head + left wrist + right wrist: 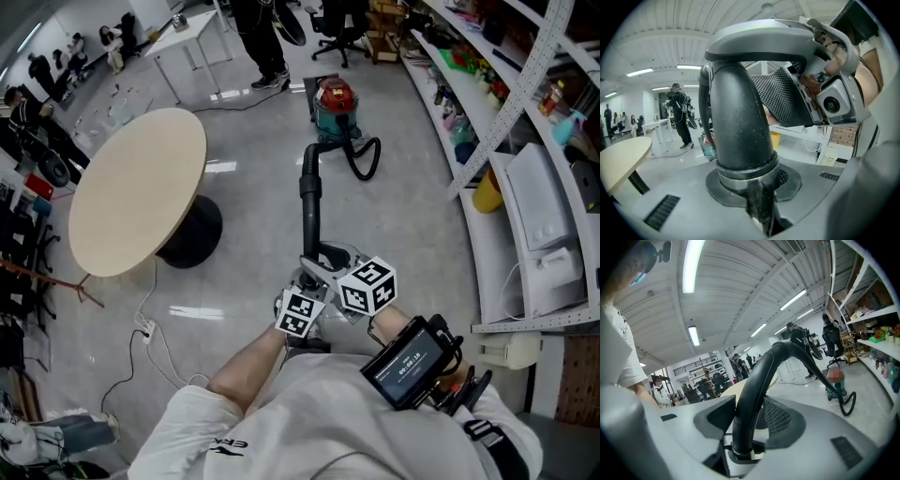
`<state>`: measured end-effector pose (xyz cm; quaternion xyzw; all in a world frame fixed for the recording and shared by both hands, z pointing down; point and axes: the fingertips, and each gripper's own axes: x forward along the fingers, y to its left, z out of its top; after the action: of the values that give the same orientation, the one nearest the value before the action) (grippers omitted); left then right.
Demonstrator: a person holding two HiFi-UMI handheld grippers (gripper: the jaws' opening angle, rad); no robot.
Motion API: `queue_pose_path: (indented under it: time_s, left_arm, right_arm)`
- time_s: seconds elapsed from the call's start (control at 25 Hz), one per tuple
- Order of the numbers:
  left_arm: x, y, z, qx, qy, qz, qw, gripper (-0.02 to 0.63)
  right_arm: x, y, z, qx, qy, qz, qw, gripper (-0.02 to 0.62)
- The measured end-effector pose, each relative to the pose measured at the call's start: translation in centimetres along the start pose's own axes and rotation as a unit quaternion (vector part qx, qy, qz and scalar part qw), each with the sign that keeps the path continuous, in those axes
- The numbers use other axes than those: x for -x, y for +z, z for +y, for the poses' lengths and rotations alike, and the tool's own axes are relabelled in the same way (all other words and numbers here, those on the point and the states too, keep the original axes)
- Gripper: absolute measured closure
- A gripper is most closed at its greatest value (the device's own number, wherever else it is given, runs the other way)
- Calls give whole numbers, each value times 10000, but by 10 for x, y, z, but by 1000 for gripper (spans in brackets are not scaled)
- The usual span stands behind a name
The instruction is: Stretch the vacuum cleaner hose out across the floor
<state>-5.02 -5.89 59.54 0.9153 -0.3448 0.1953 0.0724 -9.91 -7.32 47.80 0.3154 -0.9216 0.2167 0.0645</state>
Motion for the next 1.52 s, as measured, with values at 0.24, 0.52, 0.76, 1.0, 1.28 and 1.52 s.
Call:
queue_pose_path:
  time_s: [0.24,0.52,0.76,1.0,1.28,1.52]
  left_arm:
    - [3,3,-72,110,232,-75,9996,540]
    - [12,2,-145,311,460,-51,9984,541]
    - [30,-9,-173,425,596,102,9973,541]
    - [49,-19,-182,462,617,149,9969,541]
    - [83,-39,-184,486,440,51,9978,541]
    - [126,-55,-190,416,160,-45,9990,540]
  right_arm:
    - [68,-22,17,148,225,20,9996,419]
    - [134,-46,38,176,510,61,9985,419]
    - [155,-63,58,68,724,119,9973,419]
    - [159,-73,78,4,748,113,9971,419]
    - [147,-90,113,54,546,113,9984,419]
    - [140,-103,156,66,260,68,9996,419]
